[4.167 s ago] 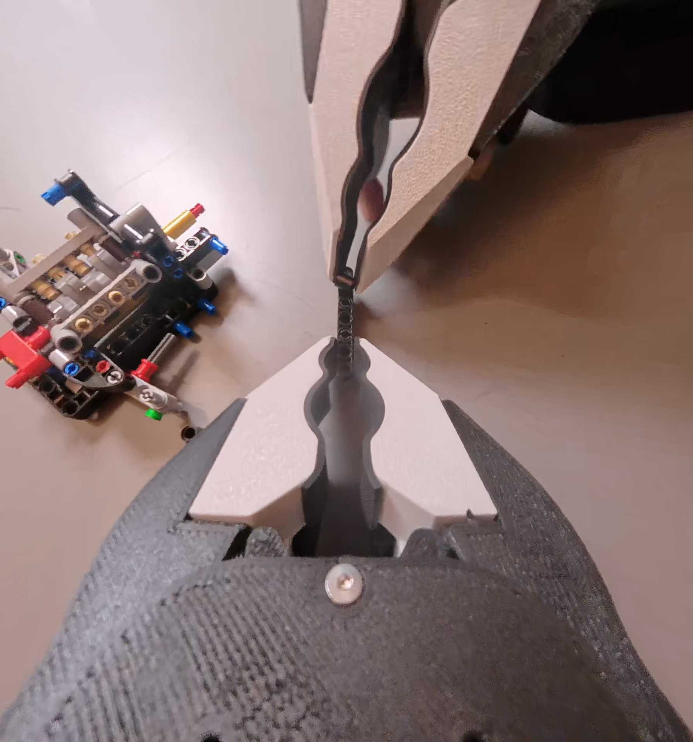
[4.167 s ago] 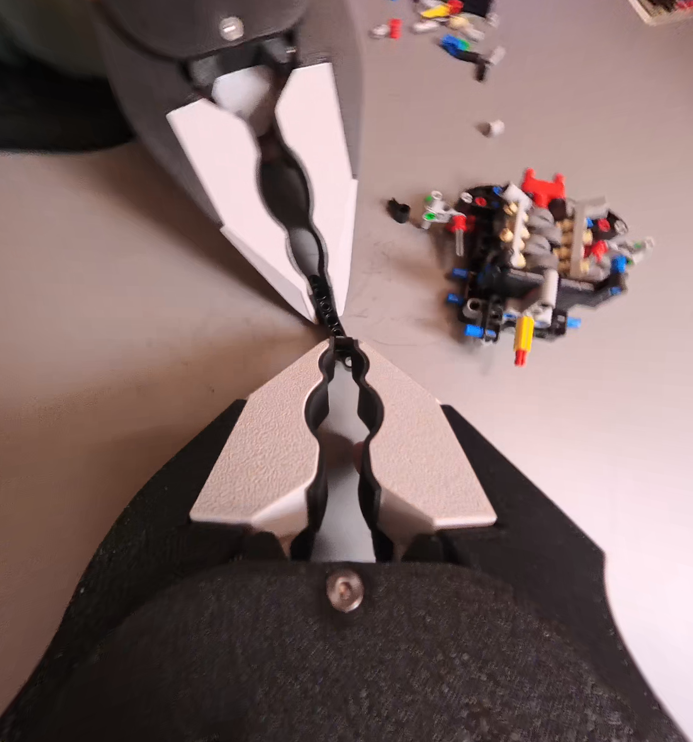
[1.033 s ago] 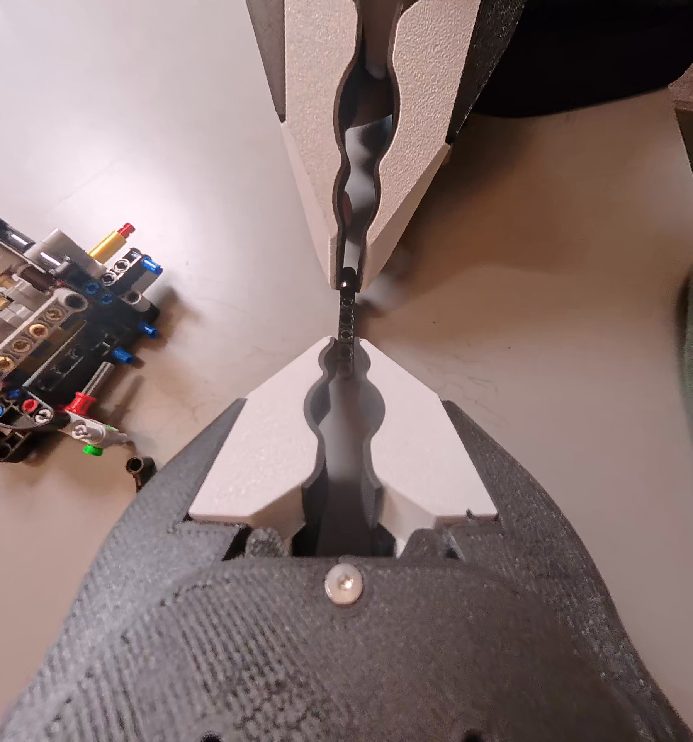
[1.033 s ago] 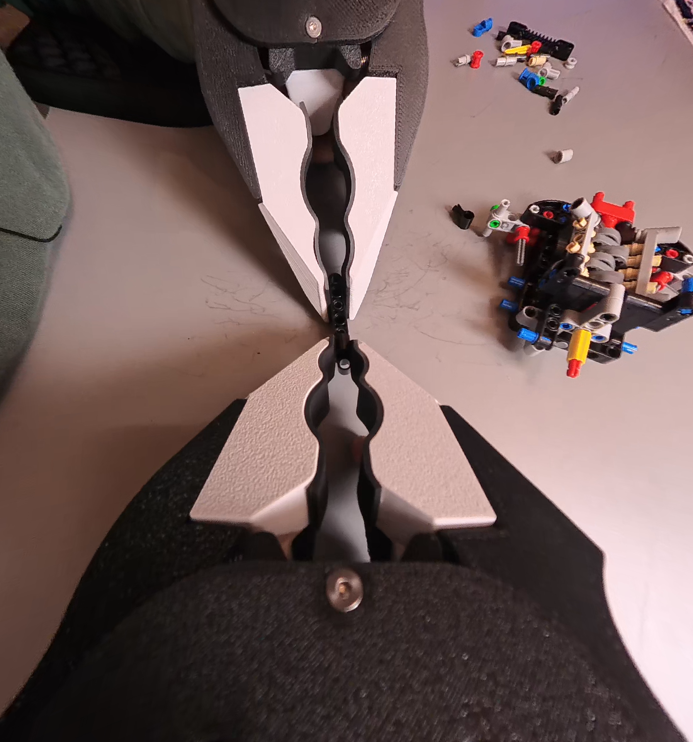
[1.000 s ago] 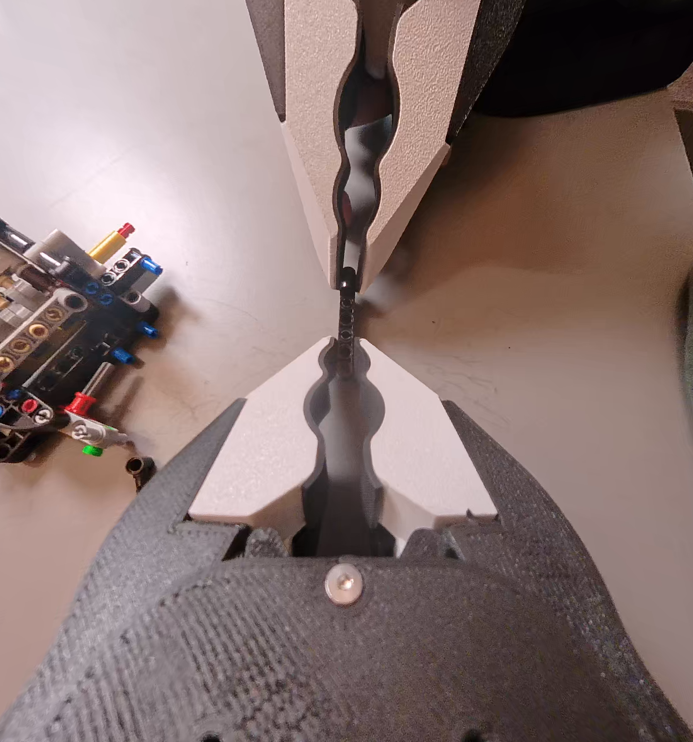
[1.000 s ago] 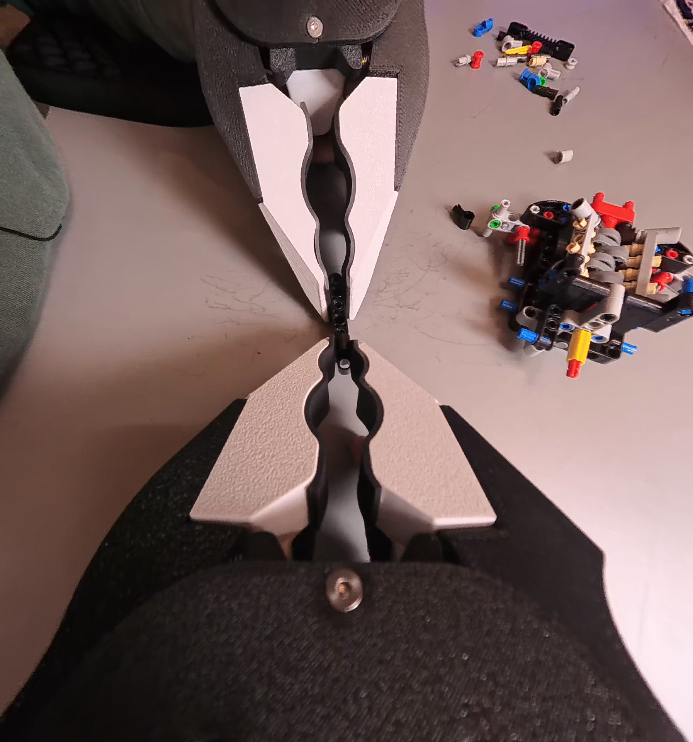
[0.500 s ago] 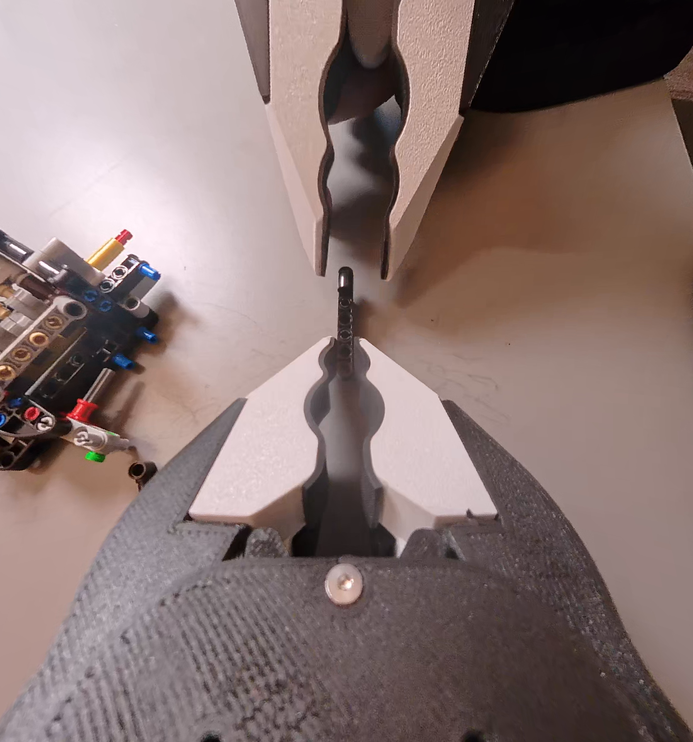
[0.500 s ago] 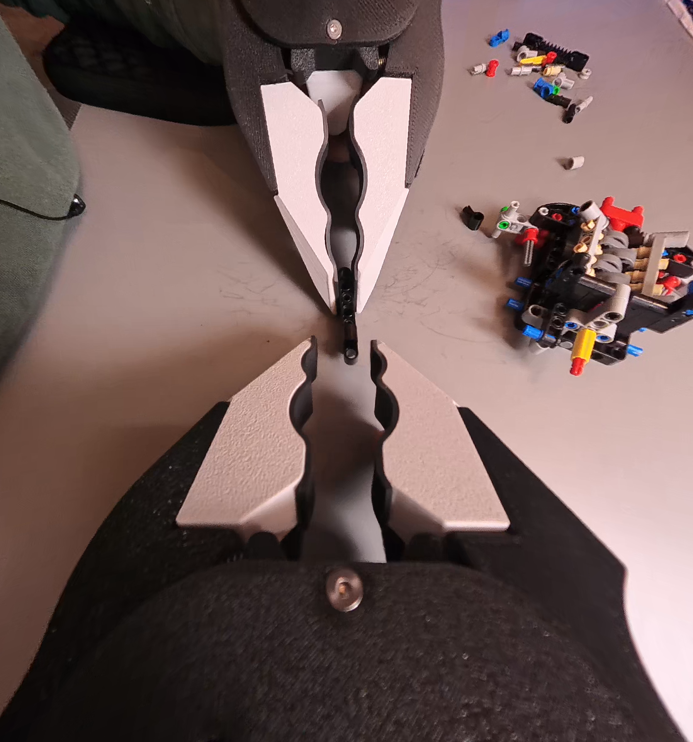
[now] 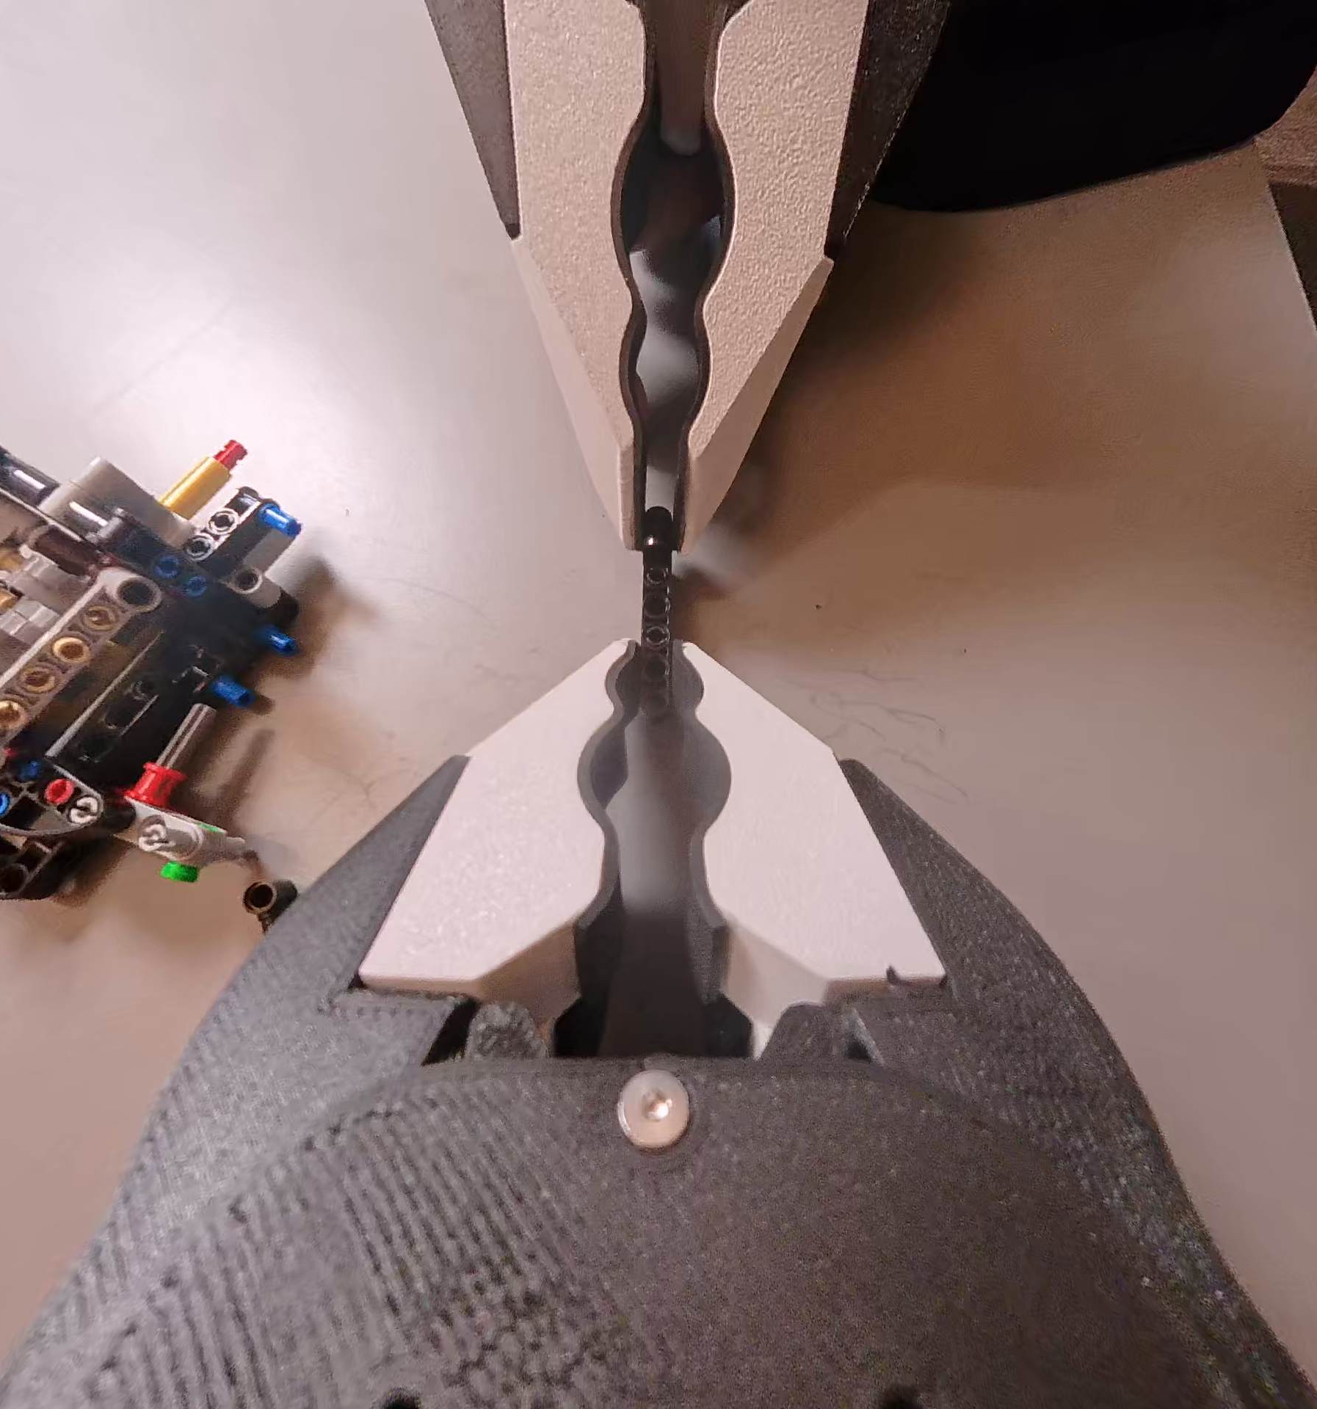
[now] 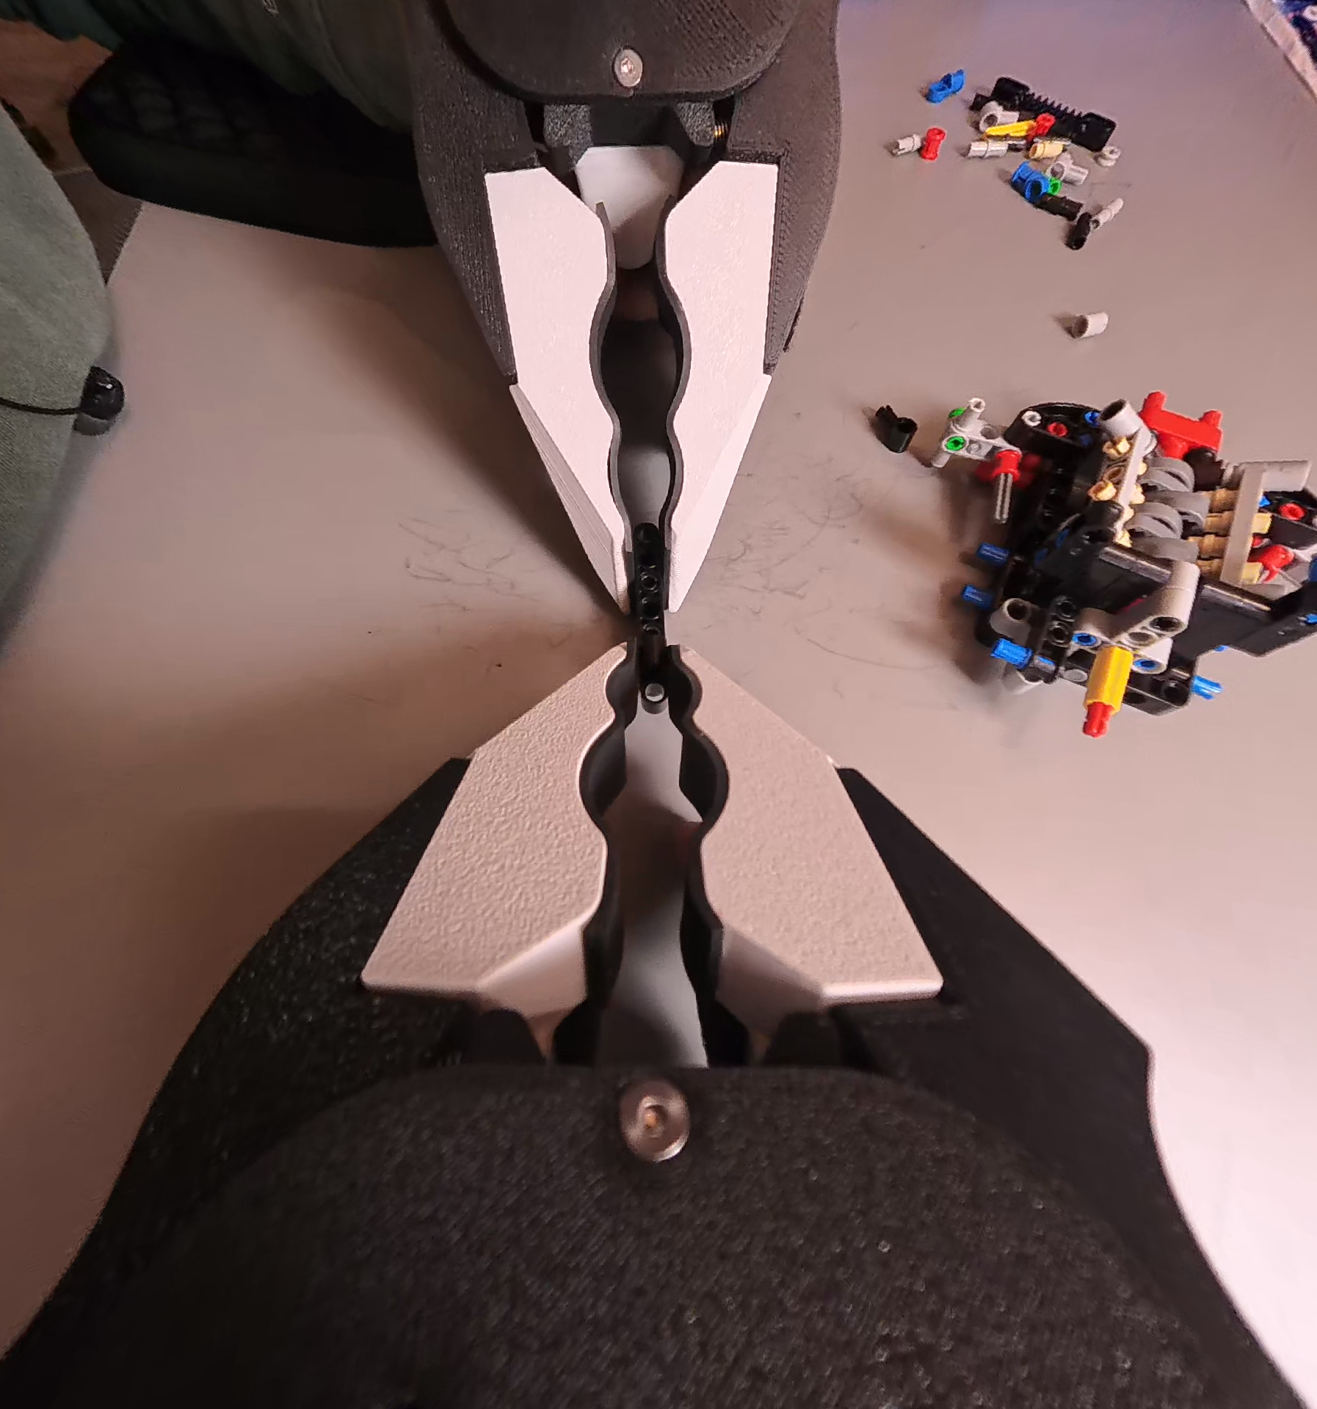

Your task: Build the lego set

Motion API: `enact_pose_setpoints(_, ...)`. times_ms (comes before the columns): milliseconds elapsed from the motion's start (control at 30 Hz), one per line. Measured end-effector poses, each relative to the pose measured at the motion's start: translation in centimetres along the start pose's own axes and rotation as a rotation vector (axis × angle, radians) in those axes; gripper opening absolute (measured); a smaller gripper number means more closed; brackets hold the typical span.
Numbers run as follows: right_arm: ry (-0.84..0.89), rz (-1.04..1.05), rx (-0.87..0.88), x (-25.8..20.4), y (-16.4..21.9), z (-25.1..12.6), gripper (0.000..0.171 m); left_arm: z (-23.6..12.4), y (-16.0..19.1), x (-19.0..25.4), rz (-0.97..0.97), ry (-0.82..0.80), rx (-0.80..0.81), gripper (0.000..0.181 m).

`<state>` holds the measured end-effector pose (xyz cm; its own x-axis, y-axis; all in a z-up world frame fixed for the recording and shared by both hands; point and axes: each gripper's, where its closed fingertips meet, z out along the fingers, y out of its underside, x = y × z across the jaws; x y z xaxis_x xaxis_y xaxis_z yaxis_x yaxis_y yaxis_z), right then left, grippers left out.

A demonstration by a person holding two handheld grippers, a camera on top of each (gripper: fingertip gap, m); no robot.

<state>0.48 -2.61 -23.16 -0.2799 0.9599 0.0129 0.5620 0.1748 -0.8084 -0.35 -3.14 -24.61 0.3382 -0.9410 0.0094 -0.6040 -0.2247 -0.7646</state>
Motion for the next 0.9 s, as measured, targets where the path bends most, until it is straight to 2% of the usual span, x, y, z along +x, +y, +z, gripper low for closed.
enact_pose_setpoints(167, 0.008, 0.014, -0.003, 0.0, 0.0, 0.0, 0.006, -0.1, 0.0, 0.0, 0.006, -0.005, 0.005, 0.007)
enact_pose_setpoints(200, 0.009, 0.008, -0.004, -0.1, 0.0, 0.0, 0.009, -0.3, -0.2, -0.1, -0.002, 0.000, 0.020, 0.019)
enact_pose_setpoints(233, 0.010, 0.003, -0.008, -0.1, 0.0, 0.0, 0.019, -0.8, -0.4, -0.2, -0.022, 0.011, 0.046, 0.029)
enact_pose_setpoints(300, 0.013, 0.008, -0.002, -0.2, -0.1, -0.3, 0.029, -2.6, -1.3, -1.1, -0.086, 0.023, 0.127, 0.033)
enact_pose_setpoints(400, 0.047, 0.015, 0.050, 0.5, -1.0, -1.4, 0.029, -6.1, -1.0, -5.0, -0.208, -0.106, 0.216, 0.021)
enact_pose_setpoints(500, 0.088, 0.026, 0.083, 1.5, -1.5, -2.2, 0.029, -6.8, 2.7, -8.6, -0.312, -0.247, 0.099, 0.021)
enact_pose_setpoints(600, 0.098, 0.026, 0.077, 1.7, -1.2, -2.0, 0.026, -5.4, 4.3, -8.8, -0.310, -0.243, -0.002, 0.020)
enact_pose_setpoints(800, 0.129, -0.003, 0.080, 1.8, -1.3, -2.0, 0.023, -4.4, 3.6, -8.2, -0.173, -0.254, -0.048, 0.007)
enact_pose_setpoints(900, 0.160, 0.000, 0.135, 2.2, -2.2, -2.3, 0.022, -4.4, 0.4, -6.0, -0.084, -0.180, 0.114, 0.004)
